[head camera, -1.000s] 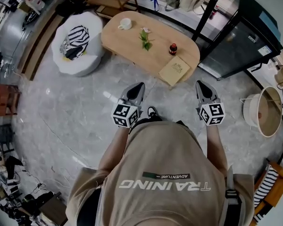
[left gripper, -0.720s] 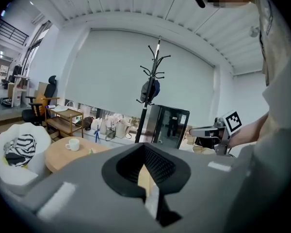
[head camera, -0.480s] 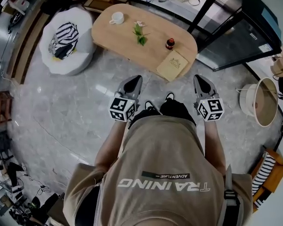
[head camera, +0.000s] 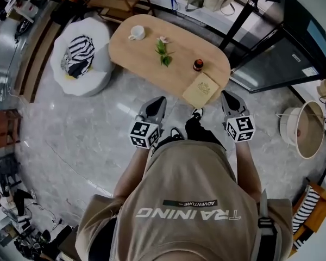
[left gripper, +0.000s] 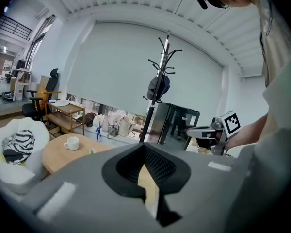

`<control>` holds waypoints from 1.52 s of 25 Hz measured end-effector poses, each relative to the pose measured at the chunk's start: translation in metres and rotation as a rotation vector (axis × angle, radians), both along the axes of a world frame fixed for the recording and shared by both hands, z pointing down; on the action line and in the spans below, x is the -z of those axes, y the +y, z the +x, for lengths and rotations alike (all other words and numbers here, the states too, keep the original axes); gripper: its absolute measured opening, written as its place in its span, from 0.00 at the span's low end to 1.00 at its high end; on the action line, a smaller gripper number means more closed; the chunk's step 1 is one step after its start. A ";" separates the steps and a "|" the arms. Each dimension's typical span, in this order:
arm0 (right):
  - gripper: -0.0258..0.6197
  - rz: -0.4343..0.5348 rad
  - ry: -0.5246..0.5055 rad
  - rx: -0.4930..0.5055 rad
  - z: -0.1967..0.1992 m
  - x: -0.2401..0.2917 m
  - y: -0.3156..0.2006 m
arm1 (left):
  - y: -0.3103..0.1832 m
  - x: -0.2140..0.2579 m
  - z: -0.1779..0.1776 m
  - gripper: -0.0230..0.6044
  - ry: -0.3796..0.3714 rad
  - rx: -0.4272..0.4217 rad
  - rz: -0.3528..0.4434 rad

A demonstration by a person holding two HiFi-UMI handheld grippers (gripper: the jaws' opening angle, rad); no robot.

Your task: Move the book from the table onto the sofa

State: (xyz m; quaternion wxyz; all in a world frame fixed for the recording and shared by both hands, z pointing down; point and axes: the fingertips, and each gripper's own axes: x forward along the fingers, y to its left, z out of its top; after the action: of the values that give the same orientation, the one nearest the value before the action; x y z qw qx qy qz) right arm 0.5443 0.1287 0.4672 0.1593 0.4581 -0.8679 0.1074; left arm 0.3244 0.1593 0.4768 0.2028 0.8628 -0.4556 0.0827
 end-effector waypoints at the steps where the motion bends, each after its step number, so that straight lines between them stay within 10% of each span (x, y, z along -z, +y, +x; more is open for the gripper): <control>1: 0.05 0.013 0.006 0.007 0.002 0.003 -0.012 | -0.008 0.001 0.004 0.05 -0.002 0.000 -0.003; 19: 0.05 -0.094 -0.161 -0.095 0.081 -0.056 -0.077 | -0.126 -0.008 0.112 0.05 -0.120 -0.195 -0.058; 38: 0.05 -0.371 -0.187 -0.267 0.048 -0.162 -0.040 | -0.145 -0.143 0.148 0.05 -0.225 -0.503 -0.288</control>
State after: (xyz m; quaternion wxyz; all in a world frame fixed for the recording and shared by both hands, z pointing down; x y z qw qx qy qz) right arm 0.5927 0.0883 0.6294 0.1441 0.5198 -0.7760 0.3269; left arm 0.4721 0.0141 0.6197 0.2443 0.8964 -0.2308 0.2891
